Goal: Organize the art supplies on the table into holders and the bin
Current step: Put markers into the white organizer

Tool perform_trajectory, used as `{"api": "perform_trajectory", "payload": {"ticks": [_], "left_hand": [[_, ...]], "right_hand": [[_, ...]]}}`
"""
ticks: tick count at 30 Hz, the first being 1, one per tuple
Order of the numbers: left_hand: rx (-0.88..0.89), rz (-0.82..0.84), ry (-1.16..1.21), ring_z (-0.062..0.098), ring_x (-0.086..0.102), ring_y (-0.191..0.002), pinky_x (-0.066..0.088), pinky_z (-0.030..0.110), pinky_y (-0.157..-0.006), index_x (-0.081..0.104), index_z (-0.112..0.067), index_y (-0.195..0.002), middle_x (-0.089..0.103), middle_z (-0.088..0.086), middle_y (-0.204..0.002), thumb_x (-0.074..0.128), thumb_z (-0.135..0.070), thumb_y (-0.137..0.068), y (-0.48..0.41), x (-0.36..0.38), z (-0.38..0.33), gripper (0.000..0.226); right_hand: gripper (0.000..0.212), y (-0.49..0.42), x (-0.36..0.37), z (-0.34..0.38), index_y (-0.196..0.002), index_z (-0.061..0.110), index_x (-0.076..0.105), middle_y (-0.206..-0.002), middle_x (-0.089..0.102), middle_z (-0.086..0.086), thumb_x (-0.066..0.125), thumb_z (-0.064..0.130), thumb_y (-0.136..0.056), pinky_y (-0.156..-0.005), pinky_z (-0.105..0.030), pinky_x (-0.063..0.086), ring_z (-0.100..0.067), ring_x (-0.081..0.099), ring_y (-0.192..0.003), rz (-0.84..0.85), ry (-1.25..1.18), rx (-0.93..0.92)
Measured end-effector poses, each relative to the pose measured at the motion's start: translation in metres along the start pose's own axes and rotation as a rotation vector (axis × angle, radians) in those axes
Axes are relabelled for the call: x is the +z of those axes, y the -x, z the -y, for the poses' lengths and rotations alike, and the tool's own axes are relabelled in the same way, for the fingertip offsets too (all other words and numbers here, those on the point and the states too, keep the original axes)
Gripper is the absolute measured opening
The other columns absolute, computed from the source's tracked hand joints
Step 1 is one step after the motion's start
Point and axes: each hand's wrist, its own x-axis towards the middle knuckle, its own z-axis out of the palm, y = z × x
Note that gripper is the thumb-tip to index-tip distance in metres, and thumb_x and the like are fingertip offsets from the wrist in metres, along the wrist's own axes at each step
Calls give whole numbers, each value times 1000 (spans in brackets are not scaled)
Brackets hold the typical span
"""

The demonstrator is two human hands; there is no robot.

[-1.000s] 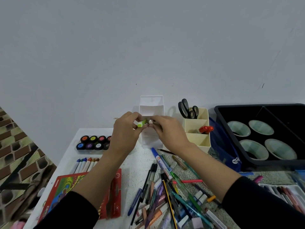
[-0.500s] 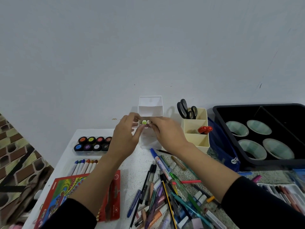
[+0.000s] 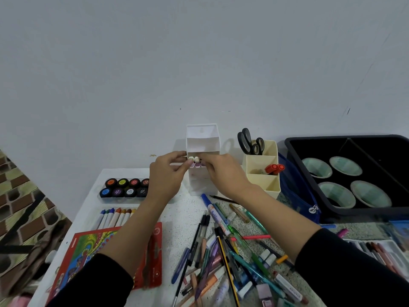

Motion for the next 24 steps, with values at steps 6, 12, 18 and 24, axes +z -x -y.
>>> {"api": "perform_trajectory", "payload": {"ticks": [6,12,18,24], "left_hand": [[-30,-50,-55,-6,64,-75,46,4,-63,66,-22,-111,70,-11,-90,73,-34,-89,15,-1,-2,26],[11,147,-47,3,58,-63,47,15,-57,62,-22,-87,64,-5,-76,69,-33,-92,48,12,-10,14],[370,733,-312,5,53,-105,43,30,-91,68,-34,-111,64,-13,-109,58,-49,-97,73,45,-1,23],[400,976,-590,7,41,-119,23,43,-101,64,-40,-124,57,-16,-122,48,-59,-97,87,59,-2,36]], "right_hand": [[28,27,-27,-4,-123,29,65,-88,75,1,46,18,-105,-66,-32,54,-10,64,-50,1,-195,11],[13,74,-60,-24,-100,19,70,-89,71,12,57,23,-101,-56,-23,52,-7,65,-50,-79,-276,184],[17,121,-66,-58,-81,21,71,-71,63,13,65,29,-94,-62,-29,51,-7,60,-65,318,65,286],[19,147,-36,-68,-94,23,71,-86,70,2,68,42,-88,-66,-33,53,-19,64,-79,313,247,317]]}}
